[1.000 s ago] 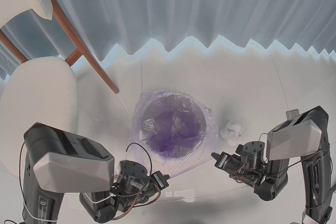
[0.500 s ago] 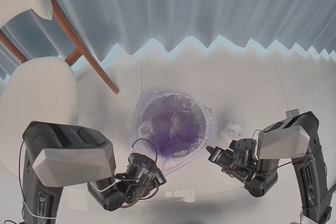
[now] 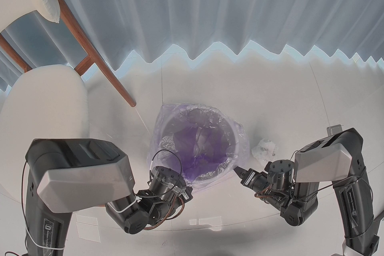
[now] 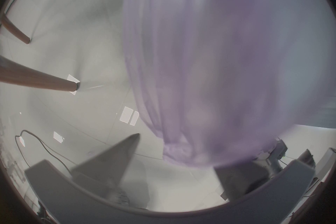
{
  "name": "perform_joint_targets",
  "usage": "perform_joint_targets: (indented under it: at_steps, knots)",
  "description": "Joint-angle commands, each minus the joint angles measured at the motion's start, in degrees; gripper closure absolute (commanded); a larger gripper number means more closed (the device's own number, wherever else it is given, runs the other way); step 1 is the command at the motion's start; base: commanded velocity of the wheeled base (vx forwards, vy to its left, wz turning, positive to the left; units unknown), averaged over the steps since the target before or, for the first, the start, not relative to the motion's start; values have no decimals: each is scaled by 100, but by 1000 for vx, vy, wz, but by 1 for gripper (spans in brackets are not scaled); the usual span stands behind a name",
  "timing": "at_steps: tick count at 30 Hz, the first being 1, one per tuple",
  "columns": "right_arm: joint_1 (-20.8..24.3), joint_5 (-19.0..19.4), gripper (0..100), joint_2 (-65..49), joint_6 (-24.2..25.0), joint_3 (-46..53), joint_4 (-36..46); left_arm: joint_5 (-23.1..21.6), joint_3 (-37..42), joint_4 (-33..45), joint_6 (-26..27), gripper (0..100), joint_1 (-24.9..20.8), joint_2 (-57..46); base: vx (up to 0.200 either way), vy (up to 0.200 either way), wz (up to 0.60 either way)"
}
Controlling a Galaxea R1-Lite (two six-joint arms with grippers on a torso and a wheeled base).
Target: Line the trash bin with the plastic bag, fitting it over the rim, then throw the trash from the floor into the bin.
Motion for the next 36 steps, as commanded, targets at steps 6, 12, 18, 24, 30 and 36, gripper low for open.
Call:
perform_joint_targets:
  at_steps: [6, 12, 18, 24, 30, 36]
  knots:
    - [43, -92, 0, -958, 235, 1441, -90, -69, 2917, -3556, -186, 0, -741, -1036, 0, 0, 0]
    - [52, -109, 0, -1161, 552, 1722, -90, -245, 4165, -3837, -292, 0, -566, -1880, 0, 0, 0]
    - [61, -127, 0, -1143, 560, 1740, -90, -412, 4209, -3828, -177, 0, -196, -2513, 0, 0, 0]
    - [61, -206, 0, -1169, 508, 1432, -90, -720, 4104, -3837, 605, 0, 1008, -2530, 0, 0, 0]
    - [193, 163, 0, -1582, 473, 509, 728, -816, 4042, -3837, 798, 0, 911, -2671, 0, 0, 0]
    - [140, 225, 0, -1776, 59, -774, 1914, -834, 4077, -3828, 904, 0, 858, -3119, 0, 0, 0]
